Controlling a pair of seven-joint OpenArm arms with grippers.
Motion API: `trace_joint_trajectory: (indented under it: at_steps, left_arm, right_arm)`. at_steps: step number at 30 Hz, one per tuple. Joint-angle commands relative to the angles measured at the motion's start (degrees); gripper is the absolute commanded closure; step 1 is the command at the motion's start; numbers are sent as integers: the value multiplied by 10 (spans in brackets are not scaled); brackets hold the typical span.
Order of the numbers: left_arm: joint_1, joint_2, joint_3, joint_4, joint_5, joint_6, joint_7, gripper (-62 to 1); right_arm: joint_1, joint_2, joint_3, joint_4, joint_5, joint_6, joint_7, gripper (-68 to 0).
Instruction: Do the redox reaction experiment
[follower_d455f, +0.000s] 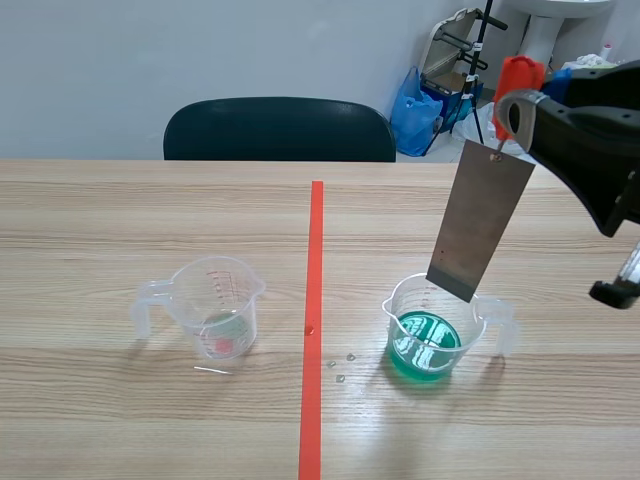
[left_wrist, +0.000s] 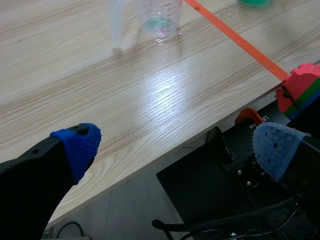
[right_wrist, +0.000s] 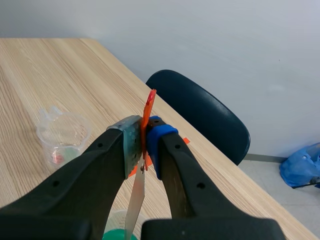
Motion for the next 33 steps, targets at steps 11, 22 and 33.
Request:
trace_joint_trajectory:
  at_steps: [11,22,33]
  left_arm:
    - [1,-2,-2,5,-4,-2,-8,-623]
    - [1,-2,-2,5,-4,-2,-8,-623]
    - [1,-2,-2,5,-4,-2,-8,-623]
  right_arm:
    - [9,7,-19,1,-15,-2,10,-20]
    - [49,6,-66,-44,-16,-2,18,-20]
    - [104,5,-116,-112,-33,-4,21,-20]
